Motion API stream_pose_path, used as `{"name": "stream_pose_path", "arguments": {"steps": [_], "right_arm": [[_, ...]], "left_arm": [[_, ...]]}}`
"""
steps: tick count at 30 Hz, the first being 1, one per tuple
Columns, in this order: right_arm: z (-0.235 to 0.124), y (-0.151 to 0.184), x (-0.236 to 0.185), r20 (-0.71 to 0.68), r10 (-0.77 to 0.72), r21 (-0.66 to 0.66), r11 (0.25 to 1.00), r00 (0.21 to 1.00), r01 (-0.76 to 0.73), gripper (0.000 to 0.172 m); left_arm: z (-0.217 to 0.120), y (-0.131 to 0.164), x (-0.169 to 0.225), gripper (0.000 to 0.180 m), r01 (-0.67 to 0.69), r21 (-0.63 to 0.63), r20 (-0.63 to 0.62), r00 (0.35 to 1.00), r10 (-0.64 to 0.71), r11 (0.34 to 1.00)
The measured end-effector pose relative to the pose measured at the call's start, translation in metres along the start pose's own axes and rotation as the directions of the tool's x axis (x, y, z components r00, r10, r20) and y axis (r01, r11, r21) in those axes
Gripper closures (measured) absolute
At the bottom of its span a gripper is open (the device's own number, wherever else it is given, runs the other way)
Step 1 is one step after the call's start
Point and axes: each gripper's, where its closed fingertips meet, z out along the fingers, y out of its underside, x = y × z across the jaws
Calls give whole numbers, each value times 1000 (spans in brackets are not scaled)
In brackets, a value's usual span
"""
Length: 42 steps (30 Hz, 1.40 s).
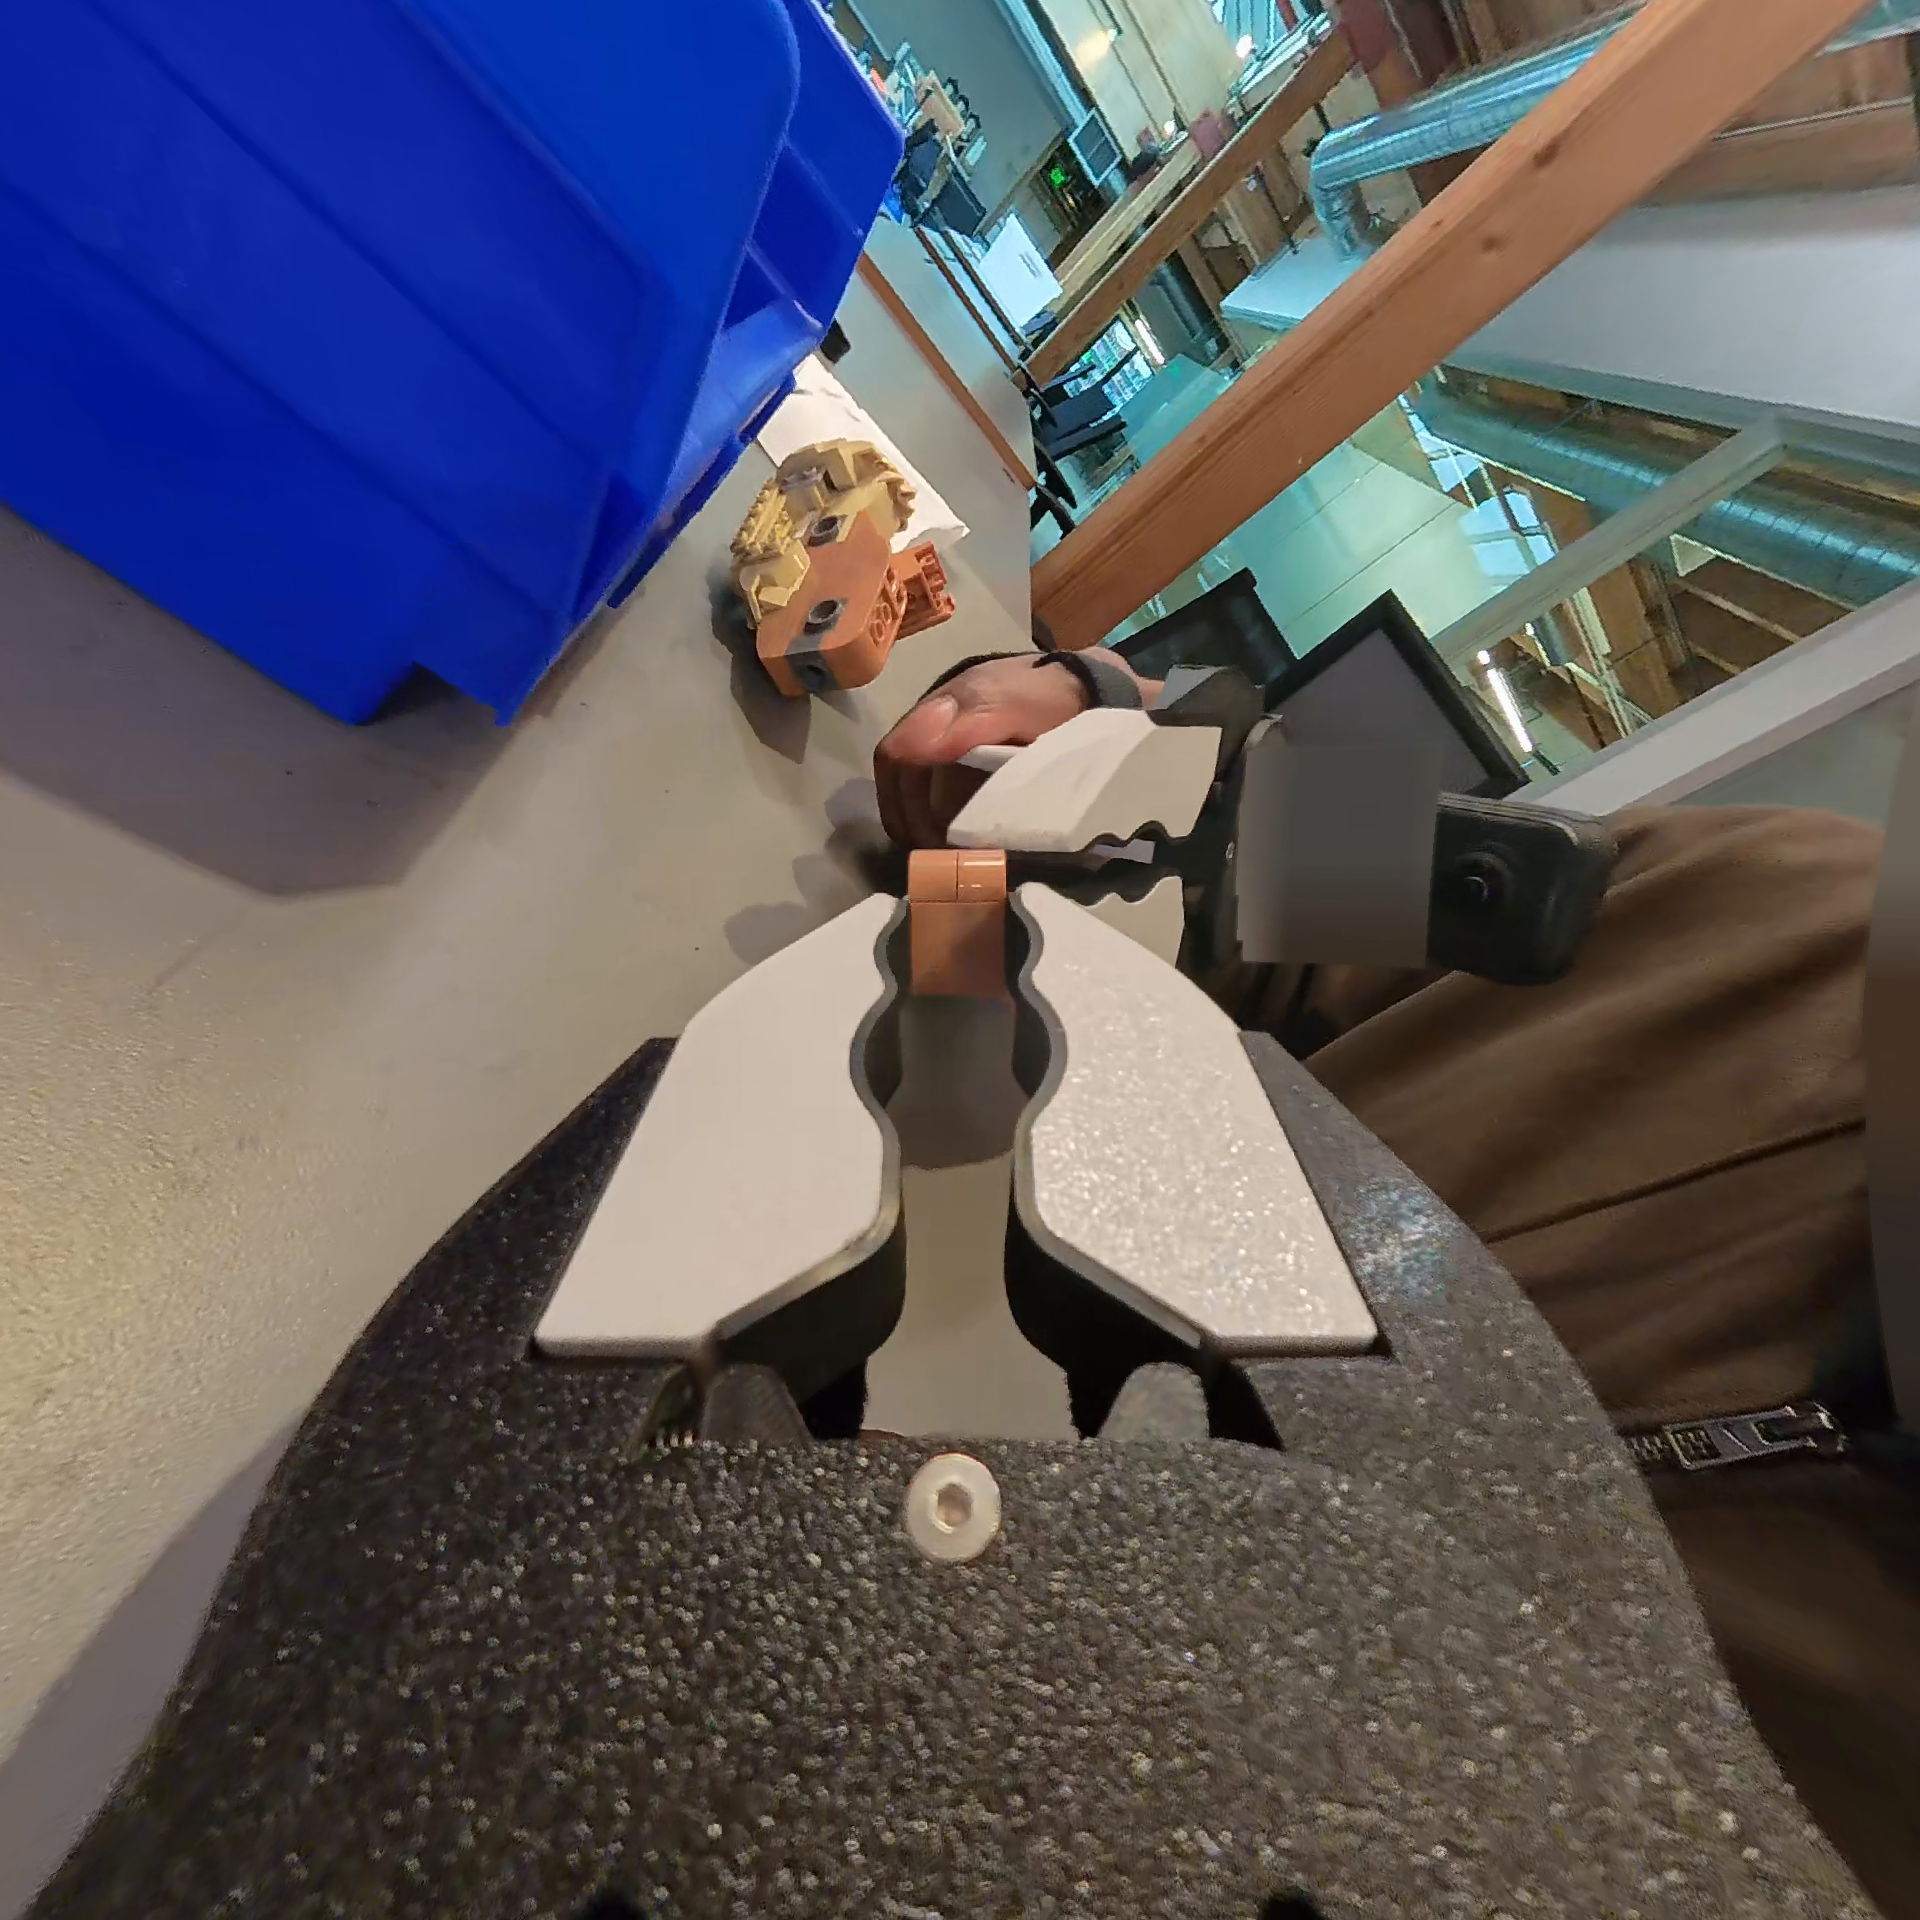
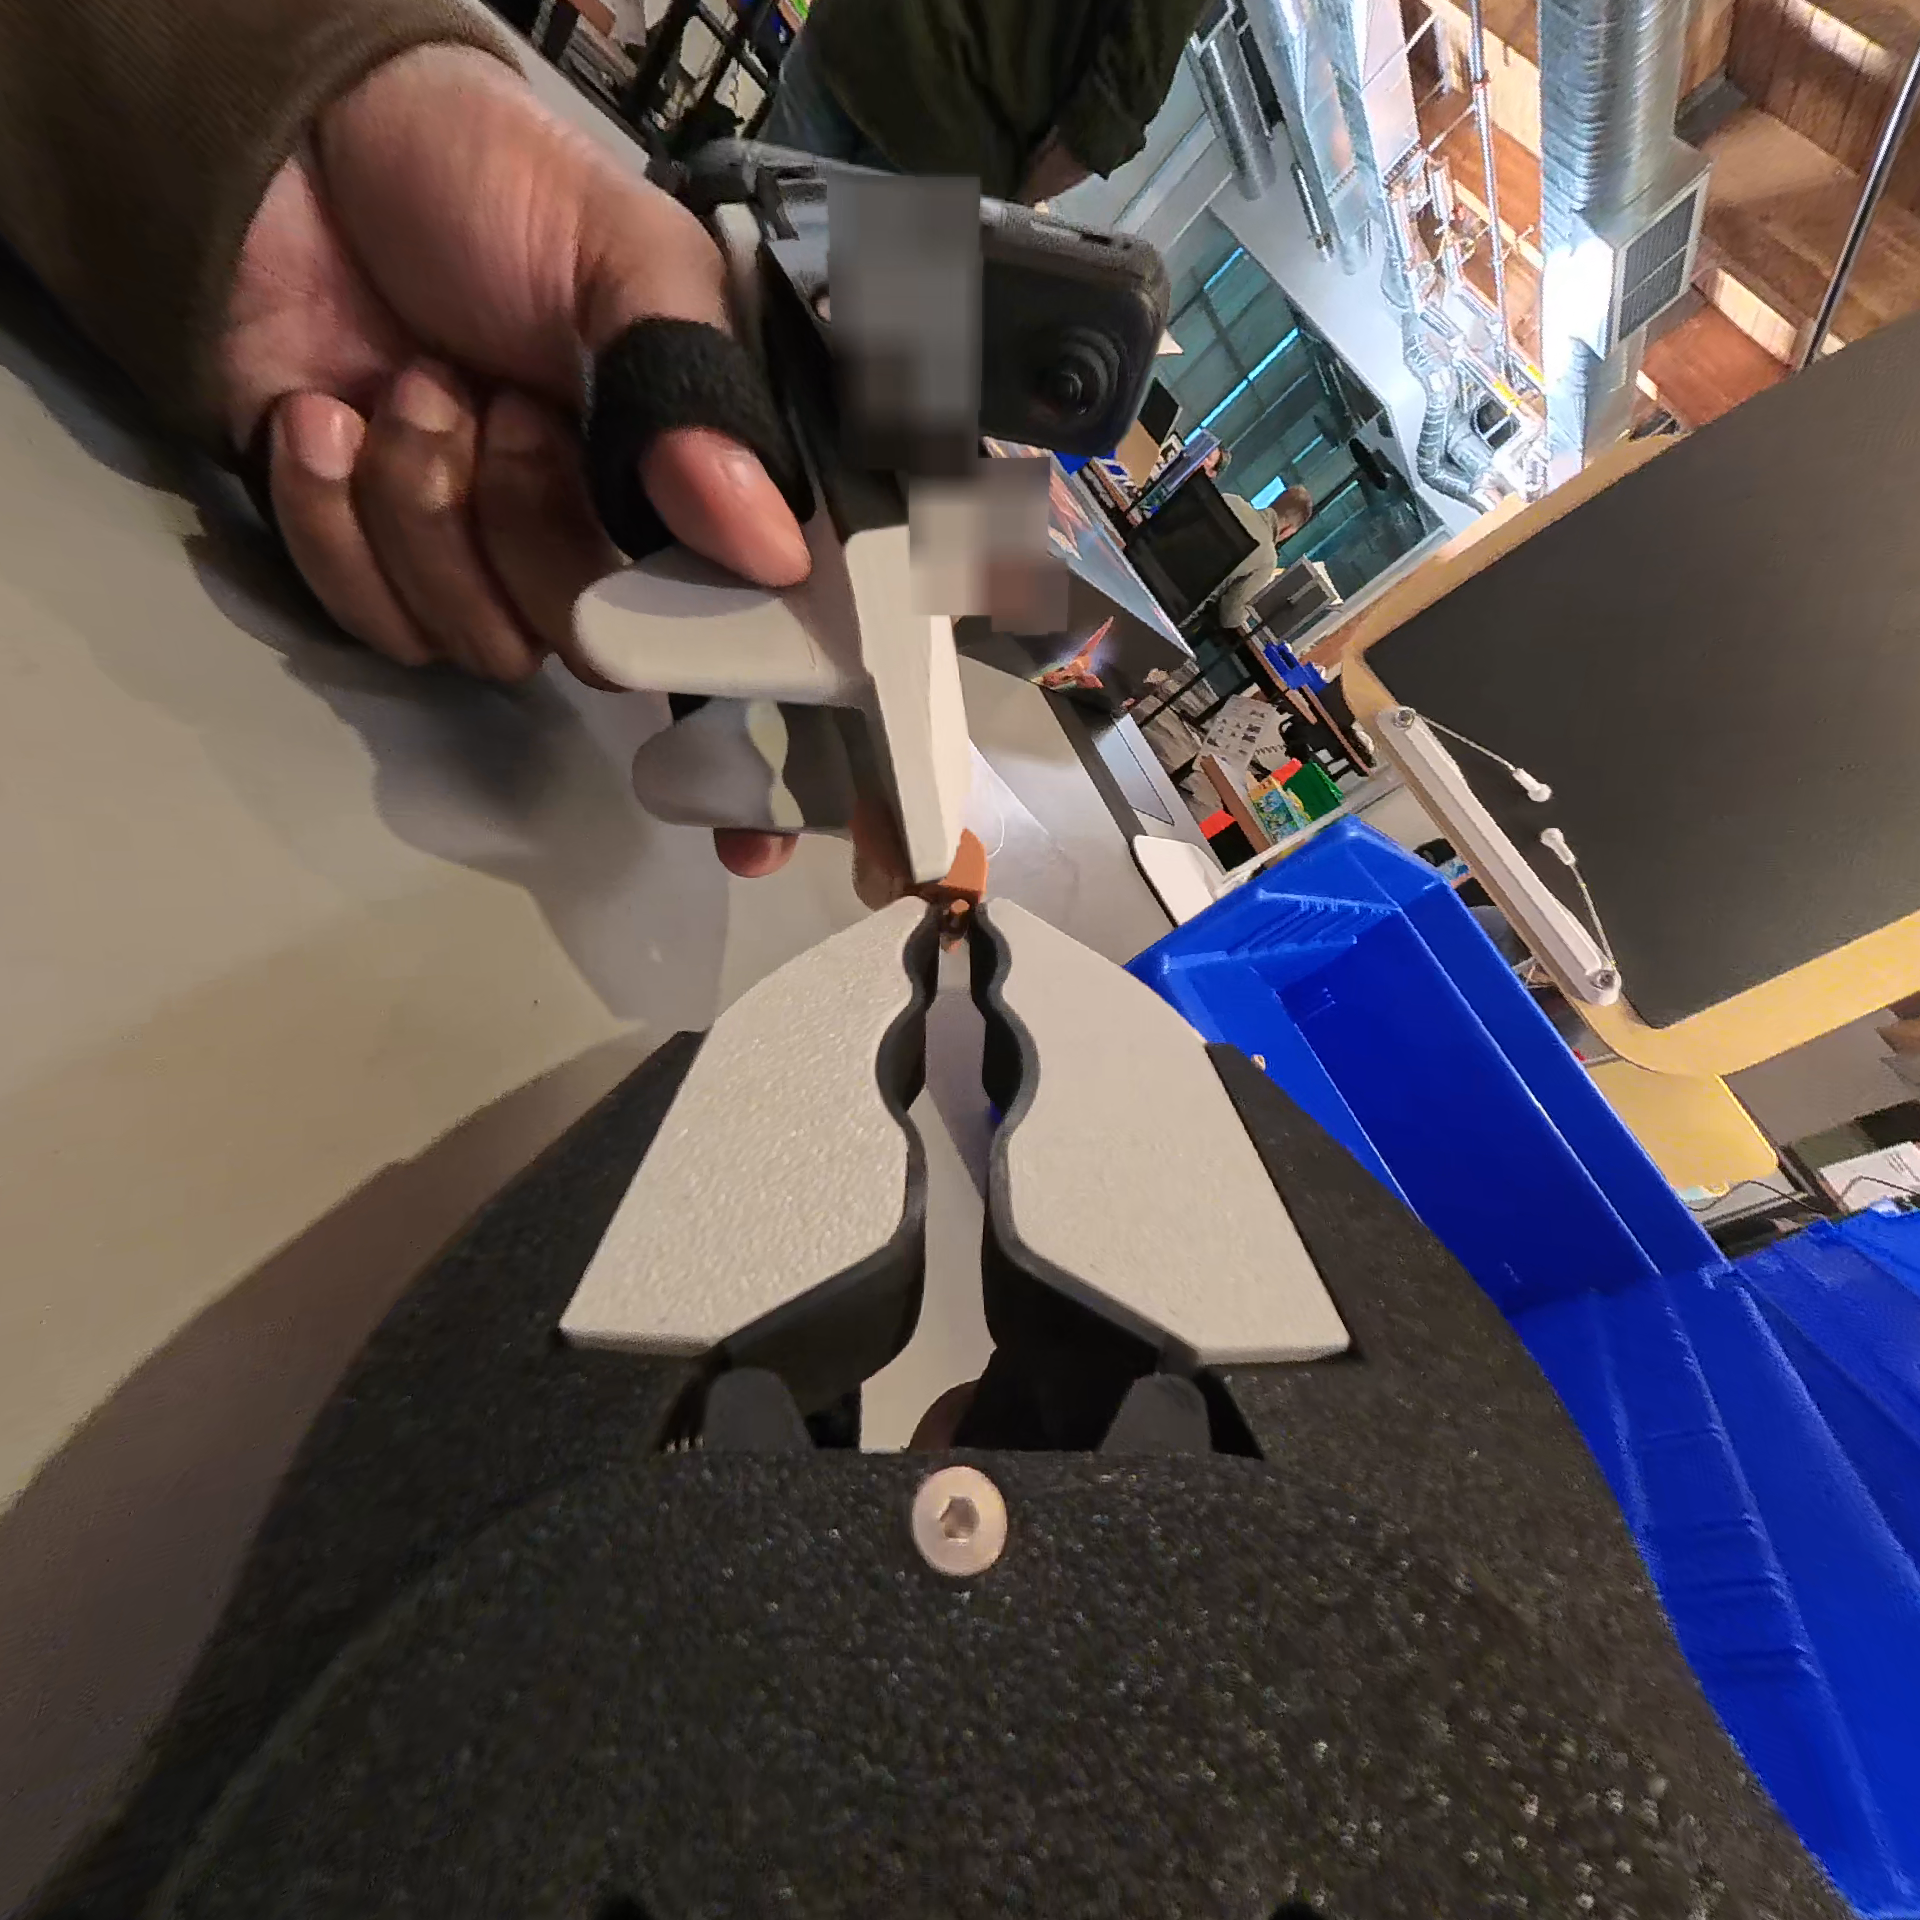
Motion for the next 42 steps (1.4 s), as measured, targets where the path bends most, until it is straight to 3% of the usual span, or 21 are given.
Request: {"name": "stream_pose_path", "arguments": {"steps": [5, 16, 20, 26, 32, 34, 36, 42], "right_arm": [[0, 2, 0, 0, 1, -17, 1000, 1000, -1, 167], [-6, -4, -2, 42, -8, 10, 1000, 999, 8, 169], [-8, 1, -1, 34, -27, -9, 1000, 999, 27, 172], [-1, 10, 4, -20, -13, -52, 999, 1000, 12, 171], [4, 6, 3, -12, 81, -34, 996, 997, -82, 141], [4, 4, 4, 4, 126, -19, 992, 992, -126, 145], [2, 2, 3, 21, 147, 2, 989, 989, -147, 162], [0, 5, 0, 139, 294, -21, 956, 946, -294, 164]], "left_arm": [[1, 0, -1, 164, -9, 3, 22, 1000, 9, 1000], [-2, -6, 4, 164, 79, 51, -59, 995, -76, 996], [-27, -31, -16, 164, 140, 192, -21, 990, -138, 971], [-16, -24, -9, 164, 129, 153, -40, 991, -125, 980], [-6, -17, 0, 164, 166, 140, -80, 984, -156, 976], [-1, -13, 3, 164, 163, 117, -81, 985, -155, 980], [1, -10, 3, 164, 155, 100, -71, 986, -149, 983], [2, -8, 1, 160, 110, 60, -49, 993, -107, 992]]}}
